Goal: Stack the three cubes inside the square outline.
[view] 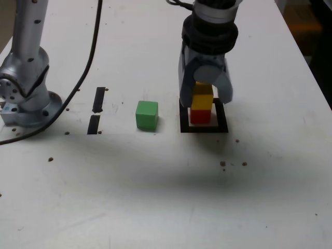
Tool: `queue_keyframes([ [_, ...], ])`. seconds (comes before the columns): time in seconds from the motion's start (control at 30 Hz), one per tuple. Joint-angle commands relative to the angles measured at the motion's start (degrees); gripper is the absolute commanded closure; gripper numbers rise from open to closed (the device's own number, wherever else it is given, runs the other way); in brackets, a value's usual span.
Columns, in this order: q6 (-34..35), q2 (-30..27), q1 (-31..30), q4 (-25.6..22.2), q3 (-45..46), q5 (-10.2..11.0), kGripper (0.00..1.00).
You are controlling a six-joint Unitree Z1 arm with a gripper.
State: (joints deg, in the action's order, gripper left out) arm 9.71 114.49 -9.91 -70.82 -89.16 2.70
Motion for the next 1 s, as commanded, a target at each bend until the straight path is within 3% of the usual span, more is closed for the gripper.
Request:
queue_keyframes([
  [0.0,-0.07,-0.37,0.07,-0.06,-0.06,0.18,0.10],
  [0.17,0.68,-3.44,0.07,-3.05,0.20,1.34,0.01],
  [0.33,-0.08,-9.74,-0.04,-8.19,3.01,2.11,0.00],
  [0.47,-2.15,-15.23,-0.74,-9.07,9.55,1.93,0.00],
  [0.67,-7.18,-18.53,-1.96,-4.17,18.36,1.17,0.00],
  [0.77,-9.60,-18.20,-2.83,2.82,24.98,0.42,0.01],
  [0.97,-10.26,-15.78,-2.94,10.47,30.68,-0.49,0.03],
])
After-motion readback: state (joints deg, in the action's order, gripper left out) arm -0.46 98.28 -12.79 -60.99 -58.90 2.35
